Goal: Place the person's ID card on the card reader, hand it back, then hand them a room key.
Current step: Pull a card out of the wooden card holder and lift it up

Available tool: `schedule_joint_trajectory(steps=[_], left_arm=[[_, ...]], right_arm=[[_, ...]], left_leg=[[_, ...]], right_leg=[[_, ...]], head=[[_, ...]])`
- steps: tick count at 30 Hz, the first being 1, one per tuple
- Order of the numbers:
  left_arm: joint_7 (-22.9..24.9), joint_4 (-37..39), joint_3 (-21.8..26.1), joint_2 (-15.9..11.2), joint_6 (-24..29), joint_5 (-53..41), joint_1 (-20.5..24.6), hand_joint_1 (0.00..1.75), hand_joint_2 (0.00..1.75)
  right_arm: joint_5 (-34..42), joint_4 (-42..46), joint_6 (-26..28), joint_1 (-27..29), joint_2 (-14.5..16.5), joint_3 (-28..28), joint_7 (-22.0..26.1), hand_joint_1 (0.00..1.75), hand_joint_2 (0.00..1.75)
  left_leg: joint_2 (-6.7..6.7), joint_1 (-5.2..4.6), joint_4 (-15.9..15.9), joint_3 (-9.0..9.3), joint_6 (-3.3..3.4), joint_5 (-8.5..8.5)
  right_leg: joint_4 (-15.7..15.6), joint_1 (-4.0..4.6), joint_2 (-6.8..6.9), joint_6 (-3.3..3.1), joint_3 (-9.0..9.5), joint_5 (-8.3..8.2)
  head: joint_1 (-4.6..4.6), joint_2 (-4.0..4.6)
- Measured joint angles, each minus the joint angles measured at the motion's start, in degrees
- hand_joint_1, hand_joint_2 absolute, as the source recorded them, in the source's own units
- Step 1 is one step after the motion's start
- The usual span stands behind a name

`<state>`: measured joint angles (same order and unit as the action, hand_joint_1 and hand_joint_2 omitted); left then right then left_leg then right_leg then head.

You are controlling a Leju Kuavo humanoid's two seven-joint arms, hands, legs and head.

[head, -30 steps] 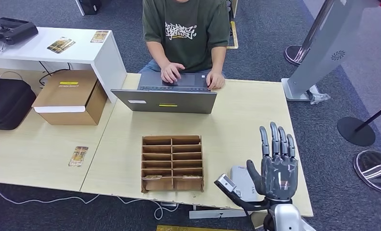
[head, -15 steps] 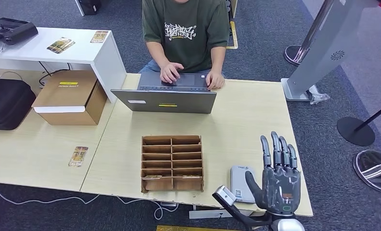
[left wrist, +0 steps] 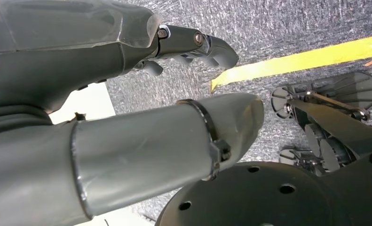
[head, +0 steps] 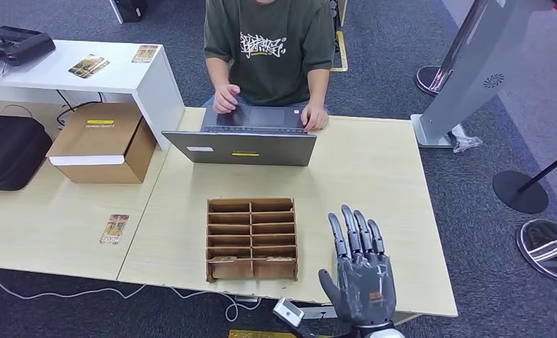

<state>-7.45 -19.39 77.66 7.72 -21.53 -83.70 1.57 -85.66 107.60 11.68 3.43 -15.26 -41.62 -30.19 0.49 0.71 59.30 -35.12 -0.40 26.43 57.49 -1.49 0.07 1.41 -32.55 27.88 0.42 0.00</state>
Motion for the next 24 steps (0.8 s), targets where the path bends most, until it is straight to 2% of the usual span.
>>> schedule_joint_trajectory(steps=[10, 19, 24], left_arm=[[0.05, 0.00, 0.00, -0.01, 0.52, -0.64, 0.64, 0.00, 0.00], [0.23, 0.00, 0.10, 0.07, 0.46, -0.55, 0.69, 0.00, 0.00], [0.43, 0.00, 0.14, 0.21, 0.26, -0.48, 0.70, 0.00, 0.00]], right_arm=[[0.00, -1.30, -1.69, 0.74, 3.54, 0.27, 3.11, 0.00, 1.75], [0.02, -3.68, -3.06, 2.67, 9.44, 3.81, 12.01, 0.00, 1.75], [0.13, -6.40, -3.35, 2.52, 12.46, 5.87, 15.15, 0.00, 1.75]], left_leg=[[0.00, 0.00, 0.00, 0.00, 0.00, 0.00], [-0.01, 0.01, -0.01, 0.00, 0.00, 0.00], [-0.02, 0.01, -0.01, 0.01, 0.00, 0.00]], right_leg=[[0.00, 0.00, 0.00, 0.00, 0.01, 0.00], [0.00, 0.01, -0.01, -0.01, 0.00, 0.01], [0.00, 0.00, -0.01, -0.01, 0.01, 0.00]], head=[[-0.01, 0.00], [-0.01, 0.00], [-0.02, 0.00]])
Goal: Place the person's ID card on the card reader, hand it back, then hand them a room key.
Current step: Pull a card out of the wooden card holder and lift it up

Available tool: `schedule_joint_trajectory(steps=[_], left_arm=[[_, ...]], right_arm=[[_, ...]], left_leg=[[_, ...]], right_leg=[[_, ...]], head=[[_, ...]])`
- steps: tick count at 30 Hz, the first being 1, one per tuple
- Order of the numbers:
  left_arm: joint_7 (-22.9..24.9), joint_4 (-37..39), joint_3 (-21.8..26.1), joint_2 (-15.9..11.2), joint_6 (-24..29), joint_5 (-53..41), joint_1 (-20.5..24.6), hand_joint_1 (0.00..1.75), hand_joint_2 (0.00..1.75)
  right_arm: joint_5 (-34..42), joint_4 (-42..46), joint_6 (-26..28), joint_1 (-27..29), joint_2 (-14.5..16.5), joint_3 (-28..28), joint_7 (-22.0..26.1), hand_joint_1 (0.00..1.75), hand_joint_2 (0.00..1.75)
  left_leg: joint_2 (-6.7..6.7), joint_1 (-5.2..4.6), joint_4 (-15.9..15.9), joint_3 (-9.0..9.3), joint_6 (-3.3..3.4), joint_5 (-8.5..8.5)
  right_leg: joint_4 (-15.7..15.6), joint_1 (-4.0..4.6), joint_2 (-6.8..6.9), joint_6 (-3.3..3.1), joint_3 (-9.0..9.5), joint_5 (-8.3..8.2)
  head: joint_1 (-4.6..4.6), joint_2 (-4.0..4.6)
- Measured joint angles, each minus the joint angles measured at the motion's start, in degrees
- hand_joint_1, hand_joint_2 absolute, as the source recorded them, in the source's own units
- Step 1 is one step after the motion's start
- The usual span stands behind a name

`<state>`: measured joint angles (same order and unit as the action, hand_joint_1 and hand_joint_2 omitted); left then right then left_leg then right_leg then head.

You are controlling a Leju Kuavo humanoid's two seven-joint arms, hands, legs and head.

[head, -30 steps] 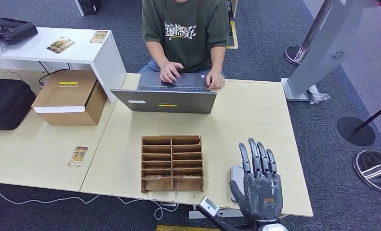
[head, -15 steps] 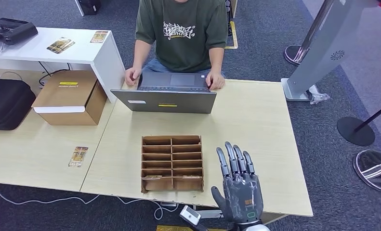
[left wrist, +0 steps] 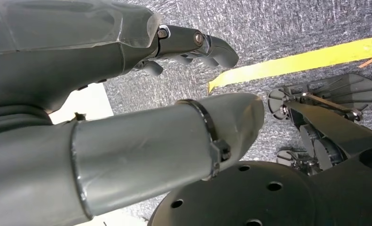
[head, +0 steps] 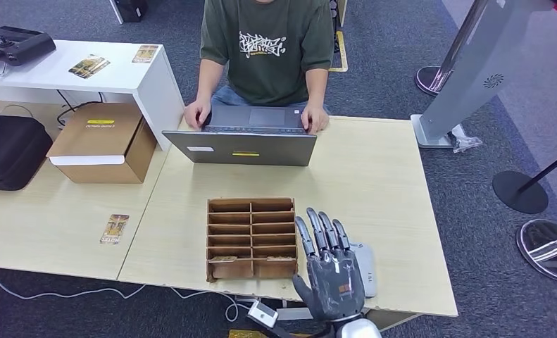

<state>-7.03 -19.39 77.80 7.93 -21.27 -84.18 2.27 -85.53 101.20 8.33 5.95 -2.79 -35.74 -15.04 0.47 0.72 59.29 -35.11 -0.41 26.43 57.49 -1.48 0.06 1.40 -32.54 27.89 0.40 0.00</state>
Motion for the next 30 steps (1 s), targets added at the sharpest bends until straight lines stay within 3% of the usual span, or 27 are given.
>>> schedule_joint_trajectory(steps=[12, 22, 30], left_arm=[[0.55, 0.00, 0.01, 0.03, -0.15, -0.46, 0.31, 0.00, 0.00], [0.83, 0.00, 0.01, -0.28, 0.21, -0.62, 0.72, 0.00, 0.00], [1.36, 0.02, 0.01, -0.60, 0.52, -0.52, 0.88, 0.00, 0.00]], right_arm=[[0.22, -6.96, -0.43, -1.56, 4.85, 2.74, 2.66, 0.00, 1.75], [0.15, -9.10, -0.81, -1.86, 6.01, 4.05, 2.42, 0.00, 1.75], [-0.02, -9.14, -5.82, -1.59, 6.03, 4.24, 0.14, 0.00, 1.75]], left_leg=[[-0.06, 0.00, 0.00, 0.01, 0.00, 0.00], [-0.07, 0.00, 0.00, 0.01, 0.00, 0.00], [-0.08, 0.00, 0.00, 0.01, 0.00, 0.00]], right_leg=[[0.00, 0.00, -0.02, 0.00, 0.01, 0.00], [0.00, 0.00, -0.02, 0.00, 0.00, 0.00], [0.00, 0.00, -0.02, 0.00, -0.01, 0.00]], head=[[0.01, 0.00], [0.01, 0.00], [0.01, 0.00]])
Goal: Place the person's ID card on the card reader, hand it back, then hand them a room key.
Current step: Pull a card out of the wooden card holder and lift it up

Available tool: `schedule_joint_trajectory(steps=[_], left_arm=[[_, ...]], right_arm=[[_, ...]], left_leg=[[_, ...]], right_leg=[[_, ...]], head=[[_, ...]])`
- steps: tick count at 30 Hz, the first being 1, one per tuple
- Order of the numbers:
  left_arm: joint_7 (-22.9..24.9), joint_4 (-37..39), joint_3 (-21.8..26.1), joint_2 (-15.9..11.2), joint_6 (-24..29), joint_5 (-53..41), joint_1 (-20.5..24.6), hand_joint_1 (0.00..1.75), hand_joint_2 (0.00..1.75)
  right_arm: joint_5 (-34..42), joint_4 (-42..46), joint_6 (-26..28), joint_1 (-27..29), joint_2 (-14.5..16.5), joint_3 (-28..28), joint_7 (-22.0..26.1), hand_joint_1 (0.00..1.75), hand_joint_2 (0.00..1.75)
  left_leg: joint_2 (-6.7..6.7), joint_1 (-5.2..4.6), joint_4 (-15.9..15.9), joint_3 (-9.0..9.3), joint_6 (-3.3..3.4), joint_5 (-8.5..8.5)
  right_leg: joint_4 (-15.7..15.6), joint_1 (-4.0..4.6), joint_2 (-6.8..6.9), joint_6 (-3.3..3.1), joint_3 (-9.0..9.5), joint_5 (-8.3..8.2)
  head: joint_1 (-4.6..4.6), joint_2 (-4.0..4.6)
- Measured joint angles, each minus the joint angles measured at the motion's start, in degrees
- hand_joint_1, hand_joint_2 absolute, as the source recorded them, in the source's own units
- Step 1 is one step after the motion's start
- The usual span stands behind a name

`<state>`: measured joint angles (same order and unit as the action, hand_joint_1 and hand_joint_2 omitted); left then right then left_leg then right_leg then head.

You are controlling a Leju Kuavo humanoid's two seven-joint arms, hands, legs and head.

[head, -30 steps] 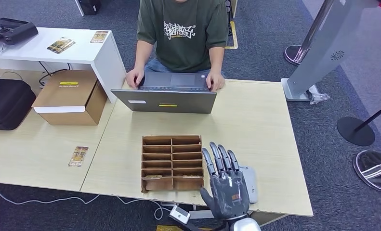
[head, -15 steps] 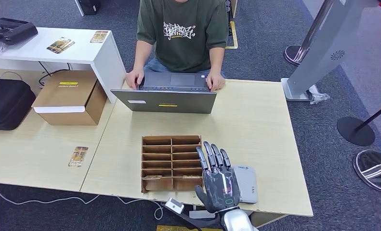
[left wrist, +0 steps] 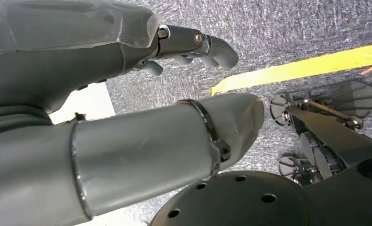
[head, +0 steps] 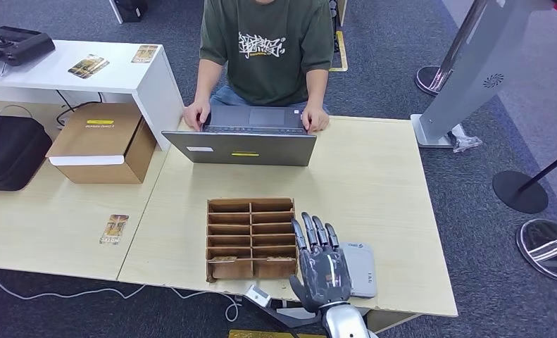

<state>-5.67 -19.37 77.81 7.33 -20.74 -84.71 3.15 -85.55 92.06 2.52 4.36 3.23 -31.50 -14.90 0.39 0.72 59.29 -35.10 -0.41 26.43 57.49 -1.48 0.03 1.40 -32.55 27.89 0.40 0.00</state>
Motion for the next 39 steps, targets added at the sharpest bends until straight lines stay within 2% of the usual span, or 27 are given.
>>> schedule_joint_trajectory(steps=[9, 20, 32, 39], left_arm=[[0.27, 0.00, 0.00, -0.01, -0.01, 0.96, 0.00, 0.00, 0.00], [0.77, 0.00, 0.00, -0.03, -0.31, 1.09, 0.02, 0.00, 0.00], [1.32, 0.21, 0.00, -0.19, 0.17, 1.15, 0.27, 0.00, 0.00], [1.38, 0.48, 0.00, -0.27, 0.20, 1.28, 0.31, 0.00, 0.00]], right_arm=[[0.22, 1.06, -2.21, 0.51, 0.00, 0.05, -0.74, 0.00, 1.75], [0.55, -0.10, -1.37, -0.15, 0.22, 0.01, 0.01, 0.00, 1.75], [3.93, -9.67, 2.71, -4.91, 2.65, 0.01, 2.86, 0.00, 1.75], [3.53, -12.87, 2.97, -5.95, 3.25, 0.06, 1.17, 0.00, 1.75]], left_leg=[[0.00, 0.00, 0.00, 0.00, 0.00, 0.00], [0.00, 0.00, 0.00, -0.01, 0.00, 0.00], [0.00, 0.00, 0.00, 0.00, 0.00, -0.01], [0.00, 0.00, 0.00, -0.01, 0.00, 0.00]], right_leg=[[0.00, 0.00, 0.00, 0.00, 0.00, 0.00], [0.00, 0.00, 0.00, 0.00, 0.01, 0.00], [0.01, 0.00, 0.00, 0.00, 0.02, 0.00], [0.01, 0.00, 0.00, 0.00, 0.00, 0.00]], head=[[0.00, 0.00], [0.00, 0.00], [0.00, 0.00], [-0.01, 0.00]])
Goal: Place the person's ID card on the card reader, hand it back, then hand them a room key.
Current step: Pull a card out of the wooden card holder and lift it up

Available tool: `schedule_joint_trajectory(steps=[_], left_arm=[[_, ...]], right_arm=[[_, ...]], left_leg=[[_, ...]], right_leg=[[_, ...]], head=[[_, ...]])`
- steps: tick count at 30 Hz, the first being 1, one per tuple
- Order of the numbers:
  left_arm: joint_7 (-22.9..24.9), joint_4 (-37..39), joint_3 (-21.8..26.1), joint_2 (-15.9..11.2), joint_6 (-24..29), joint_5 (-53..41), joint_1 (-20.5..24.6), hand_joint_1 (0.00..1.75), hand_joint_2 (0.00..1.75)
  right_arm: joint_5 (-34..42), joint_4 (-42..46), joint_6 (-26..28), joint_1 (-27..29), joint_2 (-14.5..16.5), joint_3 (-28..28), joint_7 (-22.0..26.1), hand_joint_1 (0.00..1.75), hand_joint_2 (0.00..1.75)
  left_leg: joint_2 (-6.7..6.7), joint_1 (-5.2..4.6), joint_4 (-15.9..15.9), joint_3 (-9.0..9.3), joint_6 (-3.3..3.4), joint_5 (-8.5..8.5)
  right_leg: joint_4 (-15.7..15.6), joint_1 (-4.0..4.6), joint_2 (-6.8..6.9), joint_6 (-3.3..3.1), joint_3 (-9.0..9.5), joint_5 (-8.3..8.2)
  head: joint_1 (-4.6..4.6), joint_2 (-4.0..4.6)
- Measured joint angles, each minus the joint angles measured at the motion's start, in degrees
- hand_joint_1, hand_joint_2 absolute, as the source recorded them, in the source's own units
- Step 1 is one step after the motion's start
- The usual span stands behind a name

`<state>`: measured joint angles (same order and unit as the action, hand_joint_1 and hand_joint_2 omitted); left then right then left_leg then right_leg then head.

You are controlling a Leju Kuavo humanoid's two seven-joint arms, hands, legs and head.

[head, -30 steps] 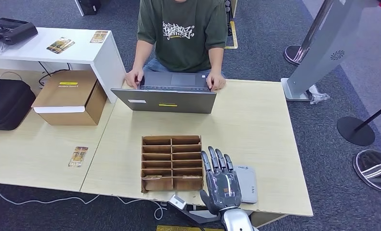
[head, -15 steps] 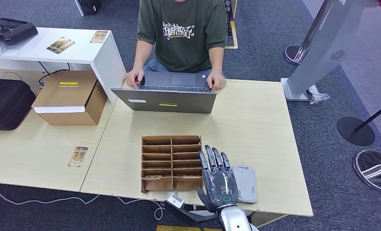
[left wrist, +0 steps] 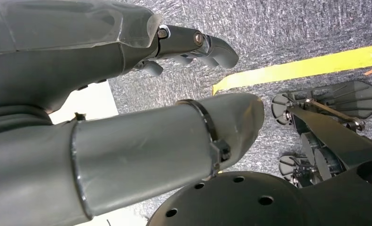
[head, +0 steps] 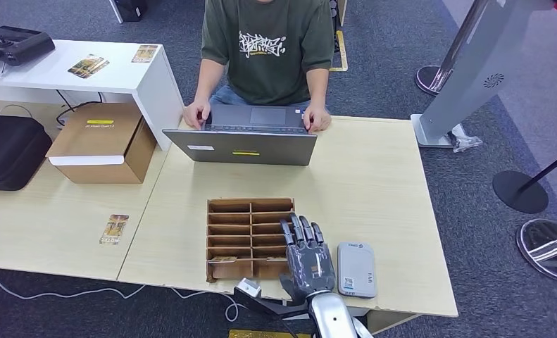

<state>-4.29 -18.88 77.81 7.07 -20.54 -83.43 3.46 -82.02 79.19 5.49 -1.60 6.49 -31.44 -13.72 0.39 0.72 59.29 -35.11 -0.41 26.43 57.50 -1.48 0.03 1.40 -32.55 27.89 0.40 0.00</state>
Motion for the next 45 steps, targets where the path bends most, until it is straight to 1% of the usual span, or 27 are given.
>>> schedule_joint_trajectory(steps=[6, 13, 22, 27, 36, 40, 45], left_arm=[[0.01, 0.04, 0.00, -0.14, 0.10, 0.33, 0.00, 0.00, 0.00], [0.01, 0.04, 0.00, -0.13, 0.15, 1.02, -0.03, 0.00, 0.00], [0.01, 0.04, 0.04, -0.11, -0.02, 1.14, -0.06, 0.00, 0.00], [0.01, 0.04, 0.04, -0.11, -0.03, 1.13, -0.05, 0.00, 0.00], [0.01, 0.04, 0.04, -0.08, -0.03, 1.14, -0.05, 0.00, 0.00], [0.00, 0.04, 0.04, 0.17, -0.25, 1.72, -0.06, 0.00, 0.00], [-0.11, 0.04, 0.04, 0.35, -0.51, 1.96, -0.08, 0.00, 0.00]], right_arm=[[-0.75, -0.10, -1.02, 0.27, 0.07, 0.39, -1.47, 0.00, 1.75], [-1.30, 0.36, -1.74, 0.76, 0.02, 0.54, -1.98, 0.00, 1.75], [-1.99, 4.66, -2.32, 2.48, -0.87, 0.54, -3.19, 0.00, 1.75], [-1.49, 5.25, -2.10, 2.81, -1.04, 0.54, -3.18, 0.00, 1.75], [-0.51, 4.67, -0.74, 2.57, -1.04, 0.42, -1.59, 0.00, 1.75], [0.17, 2.06, 0.15, 1.08, -0.83, -0.46, 1.60, 0.00, 1.75], [0.71, -0.84, 0.95, -0.41, -0.48, -1.33, 3.14, 0.00, 1.75]], left_leg=[[0.00, 0.00, 0.00, 0.00, 0.00, 0.00], [-0.01, 0.00, 0.00, 0.01, 0.00, 0.00], [-0.01, 0.00, 0.00, 0.00, 0.00, 0.00], [-0.02, 0.00, 0.00, 0.01, 0.00, 0.00], [-0.02, 0.00, 0.00, 0.00, 0.00, 0.00], [-0.01, 0.00, 0.00, 0.00, 0.00, 0.00], [-0.01, 0.00, 0.00, 0.00, 0.00, 0.00]], right_leg=[[0.00, 0.00, 0.00, 0.00, -0.01, 0.00], [0.00, 0.00, -0.01, 0.00, -0.01, 0.00], [0.00, 0.00, -0.01, 0.00, -0.01, 0.00], [0.00, 0.00, -0.02, 0.00, -0.01, 0.00], [0.00, 0.00, -0.02, 0.00, 0.01, 0.00], [0.00, 0.00, -0.01, 0.00, 0.01, 0.00], [0.00, 0.00, -0.01, 0.00, 0.02, 0.00]], head=[[0.01, 0.00], [0.00, 0.00], [0.01, 0.00], [0.01, 0.00], [-0.01, 0.00], [0.00, 0.00], [0.00, 0.00]])
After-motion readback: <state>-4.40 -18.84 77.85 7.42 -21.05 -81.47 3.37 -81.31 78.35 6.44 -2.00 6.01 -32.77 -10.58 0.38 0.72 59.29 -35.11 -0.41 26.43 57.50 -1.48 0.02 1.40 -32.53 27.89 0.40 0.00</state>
